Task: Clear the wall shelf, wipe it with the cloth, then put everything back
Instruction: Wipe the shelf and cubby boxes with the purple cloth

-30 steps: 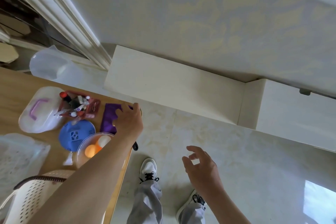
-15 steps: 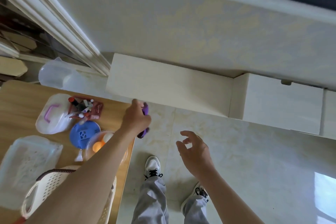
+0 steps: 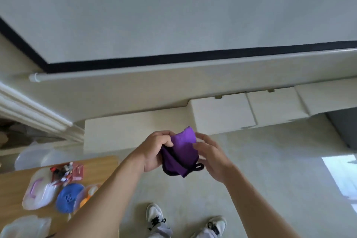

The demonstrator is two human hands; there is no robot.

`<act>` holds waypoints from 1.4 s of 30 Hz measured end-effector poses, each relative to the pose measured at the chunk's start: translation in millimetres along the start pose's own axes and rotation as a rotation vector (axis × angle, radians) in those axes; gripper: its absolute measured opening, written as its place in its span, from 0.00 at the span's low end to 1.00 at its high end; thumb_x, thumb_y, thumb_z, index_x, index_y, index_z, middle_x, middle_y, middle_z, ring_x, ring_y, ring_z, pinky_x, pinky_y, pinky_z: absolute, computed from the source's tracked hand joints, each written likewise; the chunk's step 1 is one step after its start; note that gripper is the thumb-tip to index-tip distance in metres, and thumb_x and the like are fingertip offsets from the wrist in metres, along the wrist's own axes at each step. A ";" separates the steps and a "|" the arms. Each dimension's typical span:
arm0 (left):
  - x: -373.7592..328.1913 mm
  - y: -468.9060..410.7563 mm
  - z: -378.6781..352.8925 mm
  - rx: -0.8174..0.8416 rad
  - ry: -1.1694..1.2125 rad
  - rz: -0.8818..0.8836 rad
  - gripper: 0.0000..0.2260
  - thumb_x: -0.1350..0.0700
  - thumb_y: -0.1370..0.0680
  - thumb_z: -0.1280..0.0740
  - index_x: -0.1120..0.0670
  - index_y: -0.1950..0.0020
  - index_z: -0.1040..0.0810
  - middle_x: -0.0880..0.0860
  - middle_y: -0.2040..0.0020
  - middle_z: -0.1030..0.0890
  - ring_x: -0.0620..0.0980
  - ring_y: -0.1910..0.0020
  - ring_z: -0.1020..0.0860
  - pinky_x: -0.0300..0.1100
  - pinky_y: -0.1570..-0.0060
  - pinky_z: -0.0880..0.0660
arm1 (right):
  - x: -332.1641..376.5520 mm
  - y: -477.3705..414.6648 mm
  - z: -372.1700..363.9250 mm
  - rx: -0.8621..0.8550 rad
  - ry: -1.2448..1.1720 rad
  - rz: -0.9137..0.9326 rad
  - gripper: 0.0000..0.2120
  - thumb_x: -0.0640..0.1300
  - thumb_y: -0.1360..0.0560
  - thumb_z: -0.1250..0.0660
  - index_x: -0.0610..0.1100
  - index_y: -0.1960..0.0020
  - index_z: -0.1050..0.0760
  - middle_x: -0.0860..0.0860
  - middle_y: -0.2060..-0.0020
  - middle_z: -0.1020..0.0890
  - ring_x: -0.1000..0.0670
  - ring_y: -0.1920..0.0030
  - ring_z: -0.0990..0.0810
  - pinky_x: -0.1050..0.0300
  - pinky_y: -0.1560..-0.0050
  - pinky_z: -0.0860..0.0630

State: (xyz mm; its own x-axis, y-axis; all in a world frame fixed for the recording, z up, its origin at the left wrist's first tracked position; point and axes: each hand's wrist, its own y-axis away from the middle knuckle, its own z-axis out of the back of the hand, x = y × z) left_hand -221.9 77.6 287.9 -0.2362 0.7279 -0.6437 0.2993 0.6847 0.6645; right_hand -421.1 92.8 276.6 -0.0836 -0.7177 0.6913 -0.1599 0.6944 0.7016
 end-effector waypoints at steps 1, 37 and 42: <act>-3.7 3.7 -20.4 0.033 -0.018 0.001 0.07 0.64 0.38 0.38 0.57 0.64 0.23 0.56 0.65 0.25 0.54 0.64 0.27 0.44 0.62 0.33 | 5.7 16.3 16.6 0.057 -0.057 -0.010 0.26 0.43 0.32 0.32 0.42 0.34 0.25 0.43 0.45 0.17 0.44 0.50 0.19 0.51 0.52 0.24; 49.2 -196.0 -578.8 0.242 -0.531 -0.126 0.07 0.69 0.22 0.32 0.64 0.45 0.21 0.60 0.54 0.14 0.54 0.57 0.16 0.45 0.58 0.19 | 79.4 164.5 516.6 -0.436 -0.858 0.338 0.27 0.21 0.29 0.45 0.39 0.38 0.22 0.36 0.48 0.17 0.37 0.50 0.19 0.45 0.48 0.21; 28.0 -272.1 -627.0 0.282 -0.589 -0.088 0.13 0.68 0.28 0.30 0.59 0.45 0.20 0.62 0.51 0.15 0.55 0.56 0.16 0.50 0.55 0.20 | 130.0 128.7 579.3 -0.508 -0.818 0.301 0.16 0.31 0.23 0.38 0.43 0.41 0.19 0.38 0.47 0.16 0.39 0.51 0.17 0.45 0.48 0.22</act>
State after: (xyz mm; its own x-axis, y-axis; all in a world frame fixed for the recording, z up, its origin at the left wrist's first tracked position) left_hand -889.5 -65.9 327.1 0.2506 0.4732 -0.8445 0.5518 0.6470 0.5263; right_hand -1022.4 58.8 356.7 -0.7311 -0.1913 0.6549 0.4012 0.6559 0.6395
